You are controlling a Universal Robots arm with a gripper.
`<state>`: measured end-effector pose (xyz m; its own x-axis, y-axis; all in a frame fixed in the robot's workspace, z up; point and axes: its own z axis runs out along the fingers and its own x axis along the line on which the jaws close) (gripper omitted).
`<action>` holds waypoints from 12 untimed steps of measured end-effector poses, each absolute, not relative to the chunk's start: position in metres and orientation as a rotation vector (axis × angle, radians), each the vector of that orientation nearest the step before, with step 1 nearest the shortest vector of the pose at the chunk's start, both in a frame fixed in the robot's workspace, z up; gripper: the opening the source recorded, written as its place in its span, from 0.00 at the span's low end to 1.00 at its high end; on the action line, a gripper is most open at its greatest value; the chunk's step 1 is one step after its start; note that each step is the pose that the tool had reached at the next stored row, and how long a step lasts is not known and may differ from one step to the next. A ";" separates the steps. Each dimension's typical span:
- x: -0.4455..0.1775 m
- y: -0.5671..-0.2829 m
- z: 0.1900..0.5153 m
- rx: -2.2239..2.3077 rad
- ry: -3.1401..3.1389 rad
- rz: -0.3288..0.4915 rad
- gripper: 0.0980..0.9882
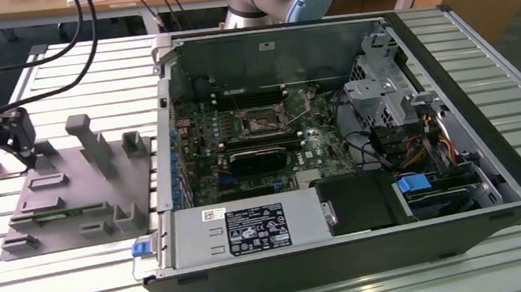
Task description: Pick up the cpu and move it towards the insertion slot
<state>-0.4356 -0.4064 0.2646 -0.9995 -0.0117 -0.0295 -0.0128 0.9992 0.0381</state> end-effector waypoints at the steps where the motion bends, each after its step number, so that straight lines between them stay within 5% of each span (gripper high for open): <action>1: -0.436 -0.406 0.266 -0.019 3.112 0.060 0.50; 12: -0.436 -0.406 0.287 -0.019 3.111 0.060 0.50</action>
<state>-0.4356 -0.4062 0.2868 -0.9995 -0.0117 -0.0300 -0.0128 0.9992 0.0382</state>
